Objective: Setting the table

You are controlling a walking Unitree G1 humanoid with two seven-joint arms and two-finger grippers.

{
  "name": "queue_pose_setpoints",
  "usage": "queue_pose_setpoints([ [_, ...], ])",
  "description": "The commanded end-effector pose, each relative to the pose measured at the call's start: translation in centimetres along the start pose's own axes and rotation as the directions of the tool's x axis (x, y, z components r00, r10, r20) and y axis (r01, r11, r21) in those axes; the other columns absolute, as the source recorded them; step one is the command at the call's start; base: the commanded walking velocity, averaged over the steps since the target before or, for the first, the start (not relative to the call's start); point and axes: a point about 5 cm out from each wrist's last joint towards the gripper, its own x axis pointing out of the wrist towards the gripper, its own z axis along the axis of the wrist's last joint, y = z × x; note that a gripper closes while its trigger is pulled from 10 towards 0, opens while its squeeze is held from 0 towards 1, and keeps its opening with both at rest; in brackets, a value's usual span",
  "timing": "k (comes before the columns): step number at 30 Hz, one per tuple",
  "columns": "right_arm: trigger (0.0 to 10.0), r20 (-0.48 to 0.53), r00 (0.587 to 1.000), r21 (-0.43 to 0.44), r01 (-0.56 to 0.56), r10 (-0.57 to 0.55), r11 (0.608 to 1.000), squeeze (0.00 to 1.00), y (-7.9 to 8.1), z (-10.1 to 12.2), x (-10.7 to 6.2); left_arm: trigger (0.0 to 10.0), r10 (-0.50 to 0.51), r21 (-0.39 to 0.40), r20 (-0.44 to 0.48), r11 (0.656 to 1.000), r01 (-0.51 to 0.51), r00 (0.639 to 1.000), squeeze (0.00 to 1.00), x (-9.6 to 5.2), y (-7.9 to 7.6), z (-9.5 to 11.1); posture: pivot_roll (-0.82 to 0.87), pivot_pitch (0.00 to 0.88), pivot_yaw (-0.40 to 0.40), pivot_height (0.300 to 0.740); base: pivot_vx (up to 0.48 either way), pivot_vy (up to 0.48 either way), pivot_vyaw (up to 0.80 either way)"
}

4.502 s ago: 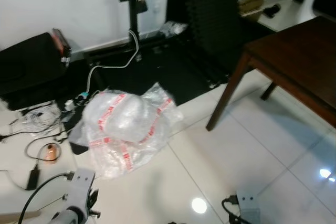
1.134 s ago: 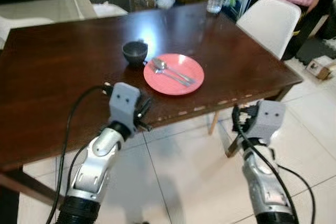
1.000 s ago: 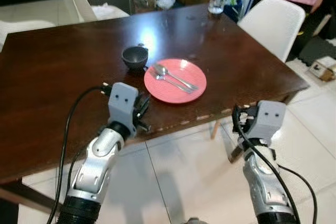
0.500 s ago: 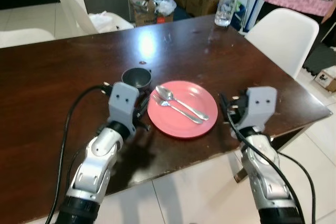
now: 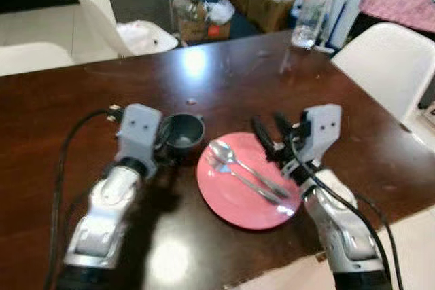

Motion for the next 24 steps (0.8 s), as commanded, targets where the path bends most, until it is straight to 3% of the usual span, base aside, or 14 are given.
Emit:
queue_pose_setpoints([
  [1,10.0,-0.025,0.999,0.015,-0.041,0.041,0.999,0.0,0.3,-0.4,-0.4,10.0,-0.037,0.021,-0.018,0.999,0.038,0.999,0.0,-0.4,-0.3,-0.1,-0.04,0.064,0.072,0.74,0.0,0.0,0.0],
  [3,10.0,-0.054,0.995,-0.005,-0.082,0.081,0.997,0.0,0.6,-0.8,-0.4,10.0,-0.056,0.133,-0.05,0.989,0.063,0.997,0.0,-0.8,0.7,-0.2,-0.03,0.069,0.069,0.74,0.0,0.0,0.0],
  [4,10.0,-0.061,0.994,-0.012,-0.093,0.092,0.996,0.0,0.6,-0.9,-0.4,10.0,-0.054,0.153,-0.062,0.986,0.063,0.997,0.0,-0.8,1.0,-0.2,-0.03,0.069,0.069,0.74,0.0,0.0,0.0],
  [8,10.0,-0.086,0.993,-0.051,-0.089,0.084,0.995,0.0,0.5,-1.3,-0.2,10.0,-0.05,0.113,-0.067,0.992,0.057,0.997,0.0,-0.9,1.7,0.4,-0.02,0.07,0.07,0.74,0.0,0.0,0.0],
  [10,10.0,-0.092,0.995,-0.069,-0.05,0.043,0.996,0.0,0.0,-1.4,-0.2,10.0,-0.177,0.163,-0.046,0.97,0.182,0.983,0.0,-1.1,0.9,1.4,-0.01,0.074,0.071,0.74,0.0,0.0,0.0],
  [12,10.0,-0.097,0.995,-0.084,-0.041,0.033,0.996,0.0,-0.3,-1.5,-0.2,10.0,-0.214,0.22,-0.047,0.951,0.219,0.976,0.0,-1.0,0.3,1.7,-0.01,0.075,0.079,0.74,0.0,0.0,0.0],
  [17,10.0,-0.107,0.994,-0.105,-0.036,0.025,0.994,0.0,-0.8,-1.6,0.2,10.0,-0.256,0.27,-0.051,0.927,0.26,0.965,0.0,0.1,-1.2,1.8,-0.01,0.075,0.078,0.74,0.0,0.0,0.0],
  [21,10.0,-0.077,0.997,-0.103,-0.009,0.001,0.995,0.0,-1.1,-1.0,0.3,10.0,-0.157,0.346,-0.145,0.917,0.199,0.977,0.0,2.8,-2.3,0.3,-0.01,0.075,0.084,0.74,0.0,0.0,0.0],
  [24,10.0,-0.072,0.997,-0.11,-0.007,-0.001,0.994,0.0,-1.0,-0.9,0.2,10.0,-0.206,0.303,-0.125,0.924,0.235,0.971,0.0,3.5,-3.4,0.7,-0.04,0.073,0.095,0.74,0.0,0.0,0.0],
])
